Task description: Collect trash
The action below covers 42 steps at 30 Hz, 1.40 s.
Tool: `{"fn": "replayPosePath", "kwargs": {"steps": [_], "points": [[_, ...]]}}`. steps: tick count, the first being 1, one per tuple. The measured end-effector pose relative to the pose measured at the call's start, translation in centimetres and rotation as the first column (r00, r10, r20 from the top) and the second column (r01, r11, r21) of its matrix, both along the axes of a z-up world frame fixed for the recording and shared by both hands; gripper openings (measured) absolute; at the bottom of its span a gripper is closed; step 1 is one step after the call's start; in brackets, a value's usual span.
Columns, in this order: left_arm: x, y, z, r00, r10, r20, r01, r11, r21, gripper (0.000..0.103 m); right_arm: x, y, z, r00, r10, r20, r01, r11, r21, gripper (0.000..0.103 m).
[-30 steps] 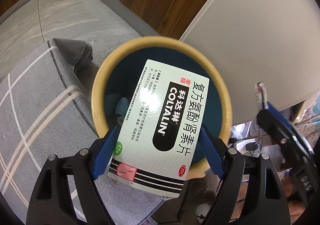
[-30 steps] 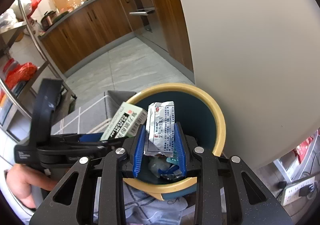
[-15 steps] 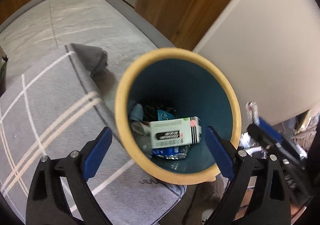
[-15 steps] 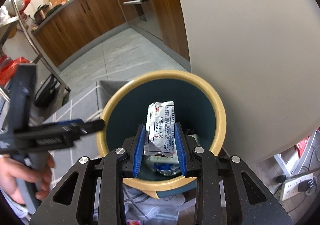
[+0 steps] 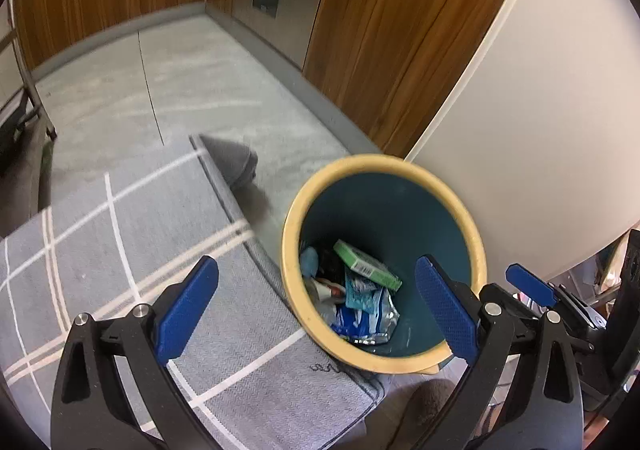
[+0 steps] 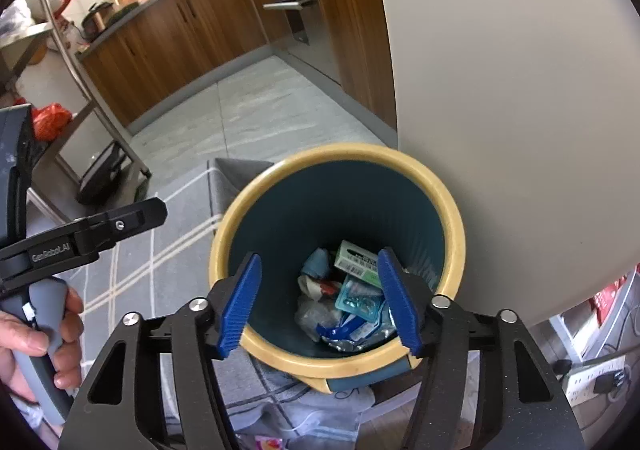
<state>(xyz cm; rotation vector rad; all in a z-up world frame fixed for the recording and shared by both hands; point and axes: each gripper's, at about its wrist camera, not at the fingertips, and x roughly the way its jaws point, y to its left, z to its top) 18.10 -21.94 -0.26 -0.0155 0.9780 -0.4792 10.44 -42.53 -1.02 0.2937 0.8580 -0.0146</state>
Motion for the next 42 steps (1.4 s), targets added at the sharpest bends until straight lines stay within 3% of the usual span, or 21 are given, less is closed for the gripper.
{"fn": "replayPosePath", "kwargs": {"steps": [5,11,25,42], "points": [[-2.0,0.1,2.0,0.997,-0.006,0.082,0.009,1.000,-0.028,0.097,-1.6,-0.4,1.4,0.999,-0.005,0.048,0.004,1.000,0.002,0.079],[-5.4,0.4,3.8,0.983,-0.005,0.184,0.001,1.000,0.019,0.097,-4.8,-0.7,3.0,0.993,-0.024,0.118,0.027,0.999,-0.021,0.092],[-12.1,1.6,5.6,0.955,0.050,0.292,-0.066,0.997,0.046,0.097,-12.2,-1.5,5.2,0.967,-0.025,0.253,0.051,0.994,-0.100,0.096],[-17.8,-0.1,5.1,0.961,0.021,0.276,-0.024,1.000,0.009,0.097,-16.0,-2.4,5.9,0.949,-0.005,0.316,0.038,0.995,-0.097,0.098]]}}
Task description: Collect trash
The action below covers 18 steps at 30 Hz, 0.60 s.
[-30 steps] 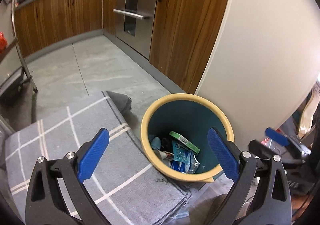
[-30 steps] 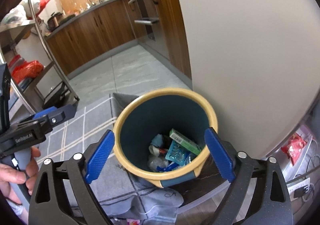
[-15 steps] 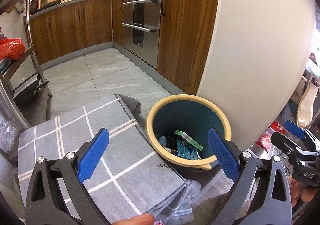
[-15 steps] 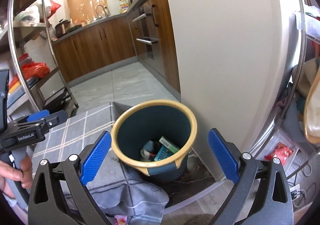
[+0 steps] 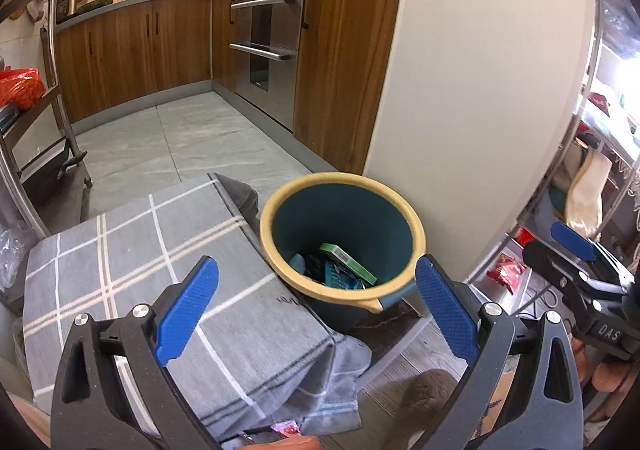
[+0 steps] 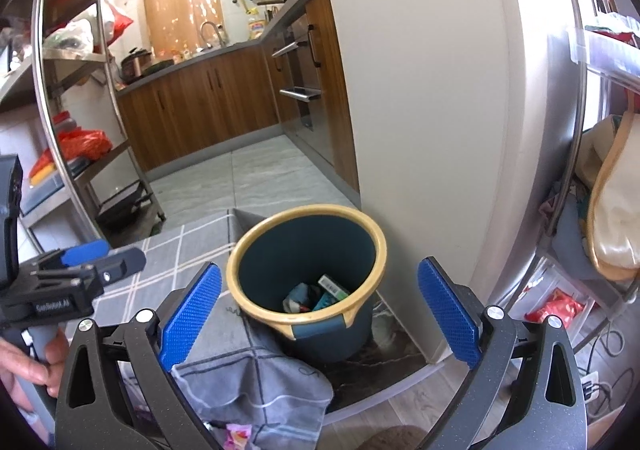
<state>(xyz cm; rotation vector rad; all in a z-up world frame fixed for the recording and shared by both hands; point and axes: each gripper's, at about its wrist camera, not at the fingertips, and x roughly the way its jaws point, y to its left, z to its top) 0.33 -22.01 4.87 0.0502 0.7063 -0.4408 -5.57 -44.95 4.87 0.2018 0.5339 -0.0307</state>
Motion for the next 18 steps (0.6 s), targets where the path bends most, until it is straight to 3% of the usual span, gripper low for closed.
{"fn": "replayPosePath", "kwargs": {"steps": [18], "points": [[-0.66,-0.24,-0.80,1.000,-0.003,-0.018,0.003,1.000,-0.011,0.097,-0.20,0.06,0.02,1.000,-0.008,-0.002,0.008,1.000,0.005,0.098]]}}
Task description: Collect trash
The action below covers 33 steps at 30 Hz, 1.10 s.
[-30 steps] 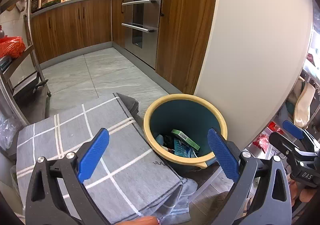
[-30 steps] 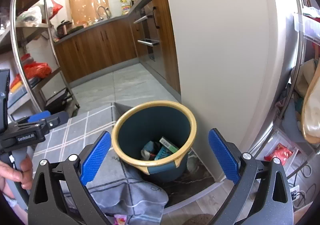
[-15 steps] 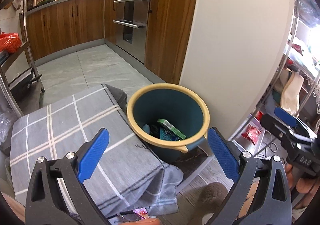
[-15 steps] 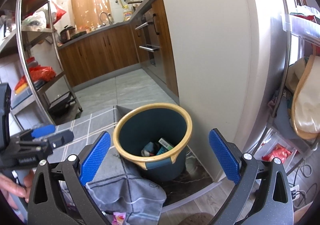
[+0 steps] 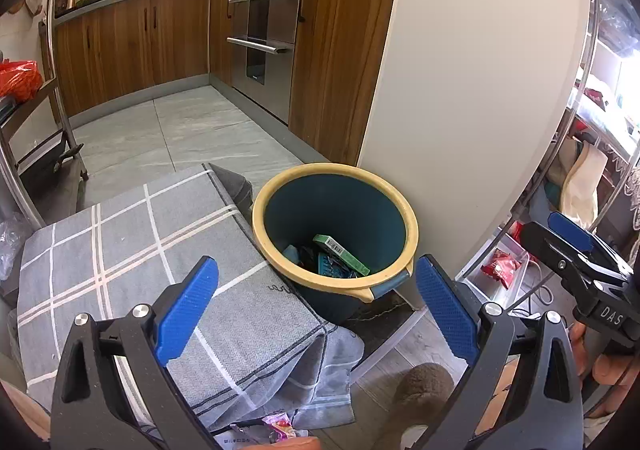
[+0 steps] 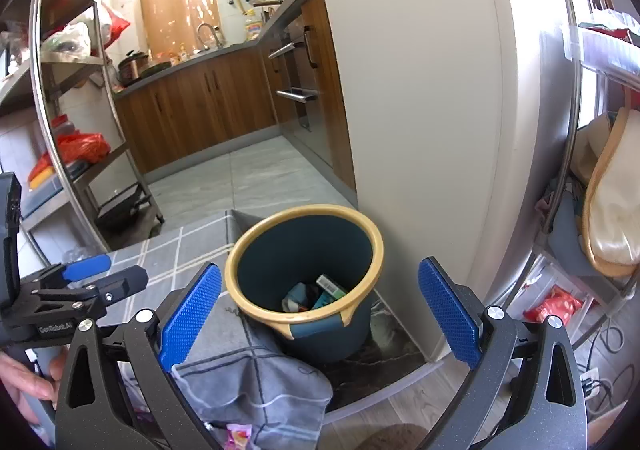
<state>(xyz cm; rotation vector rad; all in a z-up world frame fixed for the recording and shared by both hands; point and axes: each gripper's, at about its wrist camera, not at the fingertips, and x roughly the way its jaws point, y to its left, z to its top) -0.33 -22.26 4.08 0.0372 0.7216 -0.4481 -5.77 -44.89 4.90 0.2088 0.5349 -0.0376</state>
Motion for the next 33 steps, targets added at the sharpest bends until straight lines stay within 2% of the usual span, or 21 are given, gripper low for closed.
{"fn": "replayPosePath", "kwargs": {"steps": [33], "points": [[0.14,0.20,-0.01,1.000,-0.001,-0.013,0.001,1.000,-0.004,0.097,0.07,0.12,-0.10,1.000,0.000,-0.007,0.000,1.000,0.001,0.098]]}}
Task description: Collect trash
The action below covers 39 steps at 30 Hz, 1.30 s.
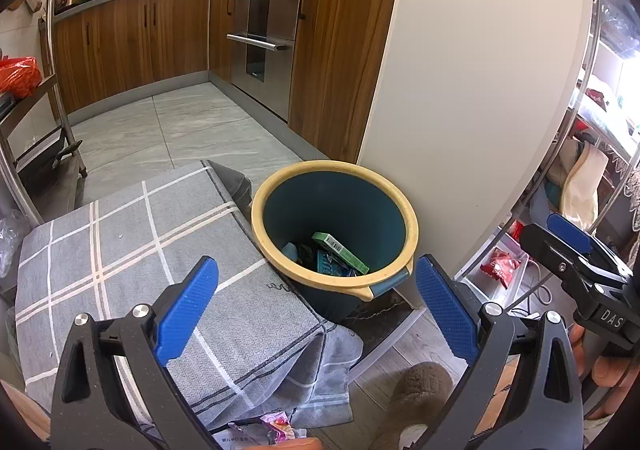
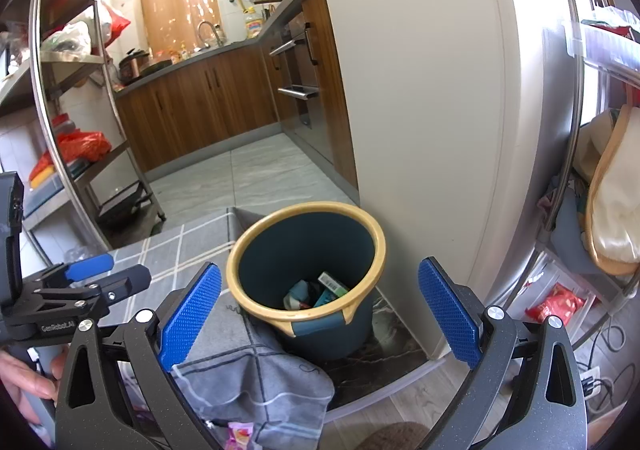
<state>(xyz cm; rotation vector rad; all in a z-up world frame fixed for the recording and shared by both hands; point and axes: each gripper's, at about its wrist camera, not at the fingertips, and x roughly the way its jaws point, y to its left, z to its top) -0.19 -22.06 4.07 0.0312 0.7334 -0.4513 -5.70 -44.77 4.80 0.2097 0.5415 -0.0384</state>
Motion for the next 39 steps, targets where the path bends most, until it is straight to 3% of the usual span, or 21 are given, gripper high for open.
{"fn": "replayPosePath", "kwargs": {"steps": [39], "points": [[0.03,0.49,-0.46,1.000,-0.004,-0.003,0.004,1.000,0.007,0.097,-0.42,0.46,0.24,1.000,-0.001,0.003,0.001,1.000,0.007,0.098]]}}
